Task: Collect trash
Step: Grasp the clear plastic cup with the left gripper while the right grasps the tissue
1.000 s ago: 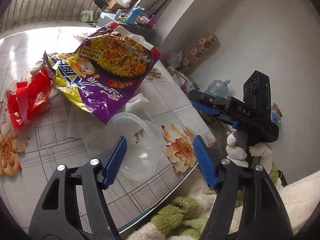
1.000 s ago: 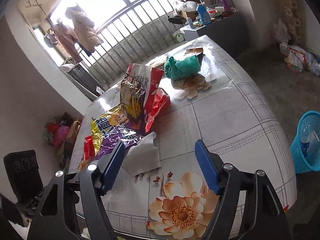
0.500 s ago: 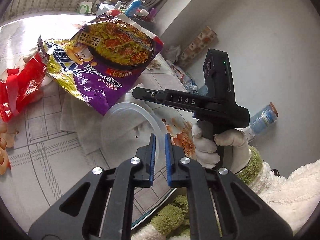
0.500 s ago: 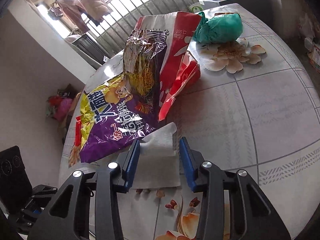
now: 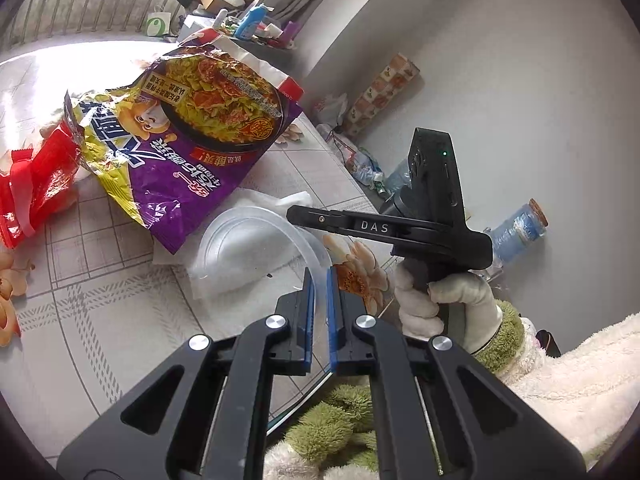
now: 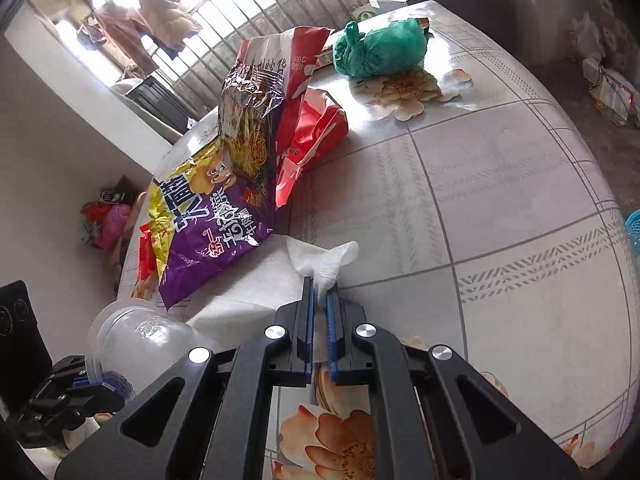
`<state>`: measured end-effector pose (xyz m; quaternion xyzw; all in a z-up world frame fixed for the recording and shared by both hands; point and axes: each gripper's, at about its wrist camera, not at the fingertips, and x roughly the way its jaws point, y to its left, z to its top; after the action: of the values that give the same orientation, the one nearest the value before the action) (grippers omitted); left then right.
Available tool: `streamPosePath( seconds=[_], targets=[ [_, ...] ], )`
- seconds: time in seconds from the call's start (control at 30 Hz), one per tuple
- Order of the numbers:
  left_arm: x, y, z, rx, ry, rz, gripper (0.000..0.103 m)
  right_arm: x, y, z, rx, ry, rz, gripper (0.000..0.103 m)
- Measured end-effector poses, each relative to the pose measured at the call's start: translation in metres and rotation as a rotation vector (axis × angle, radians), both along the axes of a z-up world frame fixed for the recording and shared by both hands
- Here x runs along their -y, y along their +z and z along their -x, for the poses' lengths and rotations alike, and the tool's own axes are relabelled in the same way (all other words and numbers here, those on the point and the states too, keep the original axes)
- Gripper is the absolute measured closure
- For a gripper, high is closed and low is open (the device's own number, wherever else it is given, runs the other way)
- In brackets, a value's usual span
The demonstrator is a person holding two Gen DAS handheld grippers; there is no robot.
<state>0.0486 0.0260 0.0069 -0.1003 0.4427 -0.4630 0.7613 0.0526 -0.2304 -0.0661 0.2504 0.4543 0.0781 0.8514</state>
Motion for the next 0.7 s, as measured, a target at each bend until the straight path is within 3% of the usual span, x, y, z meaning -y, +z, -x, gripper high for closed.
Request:
streamPosePath(
  seconds=[0.5,0.6,0.7],
  targets=[
    [0.016,-0.008,-0.011,-0.026,0.001,-0.026,0.099,0.077,-0.013,0.059,-0.008,-0.275,-0.091,0.097],
    [0.02,-0.009,-0.013,-0.026,0.005,-0.038,0.099,0.076,-0.013,0.06,-0.002,-0.269,-0.089,0.094],
    [0.023,-0.011,-0.014,-0.025,0.009,-0.051,0.099,0.072,-0.011,0.06,0.008,-0.254,-0.089,0.083]
  ],
)
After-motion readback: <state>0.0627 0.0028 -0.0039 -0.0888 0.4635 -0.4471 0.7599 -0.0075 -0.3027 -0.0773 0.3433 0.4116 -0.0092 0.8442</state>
